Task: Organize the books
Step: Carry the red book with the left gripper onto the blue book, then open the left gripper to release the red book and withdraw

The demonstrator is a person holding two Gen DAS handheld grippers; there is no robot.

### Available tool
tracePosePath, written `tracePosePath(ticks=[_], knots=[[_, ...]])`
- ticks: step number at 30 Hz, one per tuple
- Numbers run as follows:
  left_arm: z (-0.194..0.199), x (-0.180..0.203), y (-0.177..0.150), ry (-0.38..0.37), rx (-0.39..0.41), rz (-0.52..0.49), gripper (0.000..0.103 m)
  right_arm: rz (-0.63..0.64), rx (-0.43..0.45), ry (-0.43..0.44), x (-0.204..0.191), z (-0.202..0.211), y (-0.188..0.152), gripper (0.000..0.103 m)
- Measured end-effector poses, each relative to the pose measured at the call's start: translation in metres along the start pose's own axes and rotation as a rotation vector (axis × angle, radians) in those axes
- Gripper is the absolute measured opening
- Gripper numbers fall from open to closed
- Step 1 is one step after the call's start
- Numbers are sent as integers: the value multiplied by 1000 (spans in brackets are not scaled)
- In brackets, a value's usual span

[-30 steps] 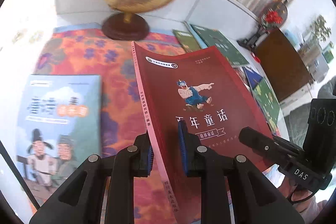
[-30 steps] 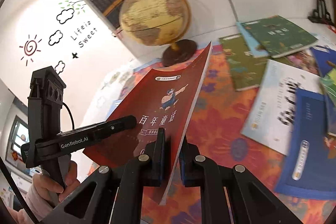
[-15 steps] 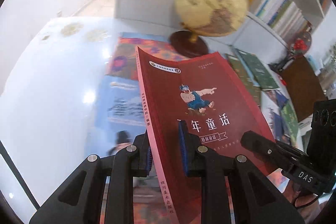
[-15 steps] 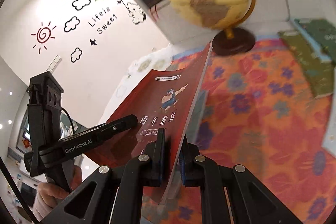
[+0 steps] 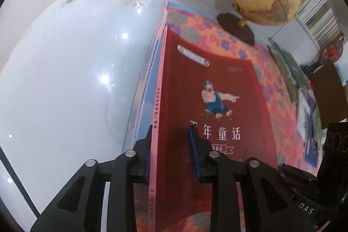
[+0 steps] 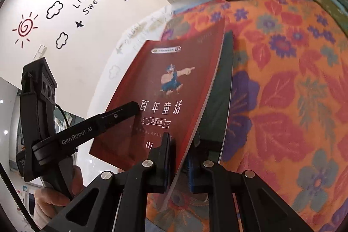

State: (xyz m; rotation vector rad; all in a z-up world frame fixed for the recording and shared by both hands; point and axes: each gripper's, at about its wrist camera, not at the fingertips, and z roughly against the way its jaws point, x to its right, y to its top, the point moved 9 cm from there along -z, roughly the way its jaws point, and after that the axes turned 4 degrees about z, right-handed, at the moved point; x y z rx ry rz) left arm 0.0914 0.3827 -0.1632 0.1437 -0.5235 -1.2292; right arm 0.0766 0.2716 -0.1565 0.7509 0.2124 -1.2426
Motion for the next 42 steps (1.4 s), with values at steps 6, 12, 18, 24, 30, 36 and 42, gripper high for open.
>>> tracePosePath(ticks=[6, 12, 18, 24, 30, 36, 42], knots=[[0, 2, -4, 20, -21, -22, 30, -35, -31, -11, 7, -5, -3, 13], [1, 0, -4, 98, -33, -58, 34, -36, -40, -42, 10, -3, 1, 17], [3, -15, -6, 181, -44, -43, 35, -41, -64, -24, 4, -3, 0, 25], [3, -13, -7, 233, -44, -49, 35, -84, -69, -74, 14, 14, -6, 48], [5, -14, -8, 266, -44, -26, 34, -98, -73, -73, 26, 32, -11, 49], [7, 7, -3, 277, -17, -68, 34, -188, -4, 58, 46, 53, -5, 49], [18, 54, 22, 202, 45, -86, 34, -209, 141, 102, 68, 101, 19, 49]])
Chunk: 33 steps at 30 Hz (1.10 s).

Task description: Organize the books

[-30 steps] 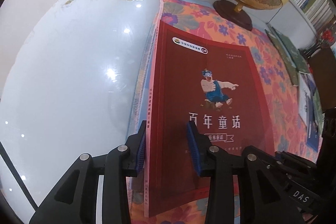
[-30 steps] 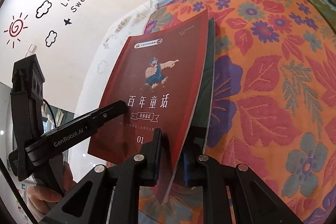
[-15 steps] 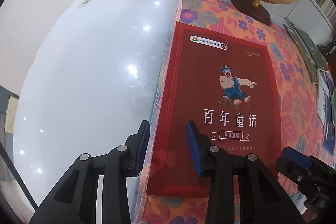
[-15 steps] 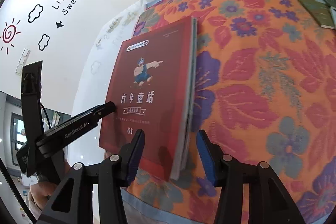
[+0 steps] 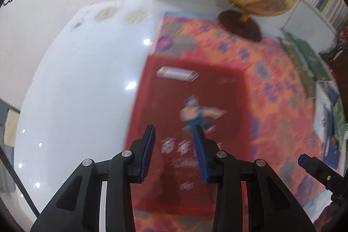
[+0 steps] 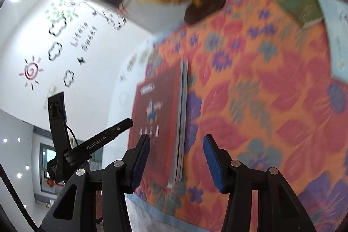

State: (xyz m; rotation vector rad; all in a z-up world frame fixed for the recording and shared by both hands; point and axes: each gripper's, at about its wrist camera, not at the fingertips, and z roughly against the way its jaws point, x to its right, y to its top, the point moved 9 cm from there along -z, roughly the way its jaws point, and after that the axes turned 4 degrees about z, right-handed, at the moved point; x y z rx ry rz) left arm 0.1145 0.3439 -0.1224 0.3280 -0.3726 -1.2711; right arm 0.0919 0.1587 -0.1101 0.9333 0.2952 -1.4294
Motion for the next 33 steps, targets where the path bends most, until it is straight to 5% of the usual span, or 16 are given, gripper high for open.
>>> tracePosePath(ticks=[6, 16, 33], knots=[[8, 72, 31, -87, 42, -68, 34, -20, 109, -19, 31, 44, 36, 49], [-17, 230, 29, -217, -24, -254, 34, -123, 266, -95, 133, 137, 69, 49], [-45, 511, -12, -508, -148, -563, 34, -450, 484, -487, 335, 301, 49, 50]])
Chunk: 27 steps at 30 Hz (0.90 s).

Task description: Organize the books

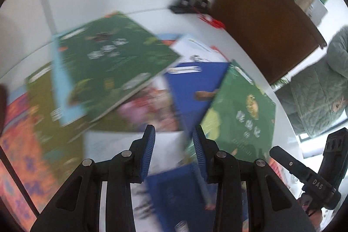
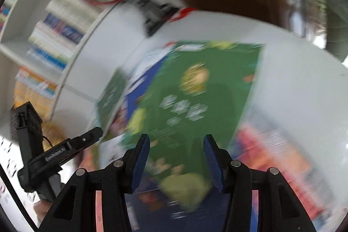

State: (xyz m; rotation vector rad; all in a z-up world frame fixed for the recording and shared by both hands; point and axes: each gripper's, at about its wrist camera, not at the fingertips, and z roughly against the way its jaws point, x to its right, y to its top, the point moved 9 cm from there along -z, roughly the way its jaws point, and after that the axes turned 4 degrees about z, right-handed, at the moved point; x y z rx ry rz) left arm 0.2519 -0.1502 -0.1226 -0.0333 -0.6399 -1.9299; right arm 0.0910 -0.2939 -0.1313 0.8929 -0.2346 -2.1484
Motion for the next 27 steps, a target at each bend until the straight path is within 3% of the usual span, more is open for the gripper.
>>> tracePosePath(ticks=[8, 15, 20, 23, 27], knots=[[-43, 37, -1, -19, -67, -61, 34, -38, -12, -81, 41, -4, 14, 50], [-45, 42, 1, 19, -54, -98, 35, -44, -43, -84, 50, -16, 18, 49], [-47, 50, -5, -21, -80, -121, 37, -11, -69, -46, 45, -26, 23, 52], [-44, 50, -11, -37, -84, -106, 37, 29, -67, -72, 45, -26, 27, 53], [-33, 47, -25, -5, -80, -101, 37, 81, -76, -33, 39, -26, 28, 53]])
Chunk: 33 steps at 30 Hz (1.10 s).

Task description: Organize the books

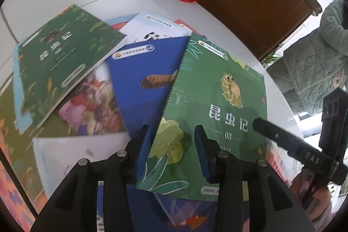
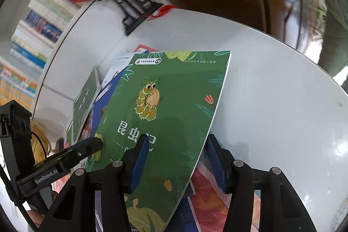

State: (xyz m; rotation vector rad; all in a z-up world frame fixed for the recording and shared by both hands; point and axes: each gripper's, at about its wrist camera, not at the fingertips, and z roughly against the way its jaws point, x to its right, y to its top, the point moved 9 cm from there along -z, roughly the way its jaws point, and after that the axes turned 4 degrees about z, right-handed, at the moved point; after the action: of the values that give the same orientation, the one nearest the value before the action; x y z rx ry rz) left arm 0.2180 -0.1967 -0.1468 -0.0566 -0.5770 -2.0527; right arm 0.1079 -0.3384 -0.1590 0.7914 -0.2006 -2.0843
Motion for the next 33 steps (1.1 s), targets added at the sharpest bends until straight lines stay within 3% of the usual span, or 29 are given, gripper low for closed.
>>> tracePosePath(ticks=[9, 23, 28, 33], knots=[[40, -38, -41, 57, 31, 108, 37, 172, -28, 67, -56, -7, -8, 53], [77, -113, -119, 129, 23, 308, 37, 313, -127, 196, -153, -39, -60, 54], [83, -131, -142, 104, 16, 372, 37, 349, -145, 220, -171, -44, -74, 54], [76, -131, -148, 118, 1, 372, 37, 359, -151, 227, -174, -46, -77, 54]])
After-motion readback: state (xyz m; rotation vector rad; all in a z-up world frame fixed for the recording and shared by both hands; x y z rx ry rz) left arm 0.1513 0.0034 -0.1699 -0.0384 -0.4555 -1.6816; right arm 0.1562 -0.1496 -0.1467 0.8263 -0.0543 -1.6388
